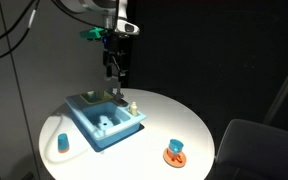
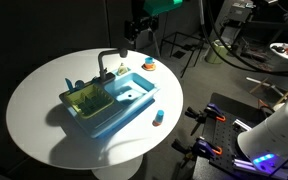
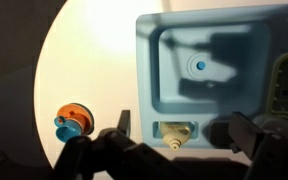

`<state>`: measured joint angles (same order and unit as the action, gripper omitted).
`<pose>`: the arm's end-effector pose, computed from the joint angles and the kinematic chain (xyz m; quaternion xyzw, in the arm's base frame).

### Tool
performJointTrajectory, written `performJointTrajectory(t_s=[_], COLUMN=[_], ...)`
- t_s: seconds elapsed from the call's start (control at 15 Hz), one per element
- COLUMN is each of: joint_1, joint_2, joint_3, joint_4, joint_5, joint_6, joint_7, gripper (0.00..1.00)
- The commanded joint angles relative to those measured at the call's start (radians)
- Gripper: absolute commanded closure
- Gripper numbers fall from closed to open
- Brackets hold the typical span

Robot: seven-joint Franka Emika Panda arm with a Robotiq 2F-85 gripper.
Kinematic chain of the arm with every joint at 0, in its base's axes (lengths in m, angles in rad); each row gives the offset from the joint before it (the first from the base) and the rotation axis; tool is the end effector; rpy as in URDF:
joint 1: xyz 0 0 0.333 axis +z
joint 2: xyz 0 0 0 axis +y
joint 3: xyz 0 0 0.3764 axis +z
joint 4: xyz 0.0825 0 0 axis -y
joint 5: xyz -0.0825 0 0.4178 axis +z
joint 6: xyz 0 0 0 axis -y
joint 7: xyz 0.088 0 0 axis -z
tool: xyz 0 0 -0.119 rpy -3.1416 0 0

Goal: Turn the faucet handle

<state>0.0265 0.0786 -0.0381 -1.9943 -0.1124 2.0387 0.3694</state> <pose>0.6017 -0.0140 0.4515 0.9851 -0.1633 -0.0077 0.0534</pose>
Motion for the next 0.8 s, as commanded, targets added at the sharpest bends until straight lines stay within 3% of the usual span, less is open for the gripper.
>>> performJointTrajectory(t_s=[0.0, 0.4, 0.73], joint_1=[-0.005, -0.007, 0.001], joint_2=[-0.051, -0.074, -0.103], joint_3=[0.012, 0.027, 0.049], joint_4=[-0.042, -0.043, -0.051], joint_5=[-0.006, 0.054, 0.099], joint_6=[-0.08, -0.211, -0.152], joint_7=[-0.026, -0.171, -0.297], gripper=[0.0, 0.0, 0.0])
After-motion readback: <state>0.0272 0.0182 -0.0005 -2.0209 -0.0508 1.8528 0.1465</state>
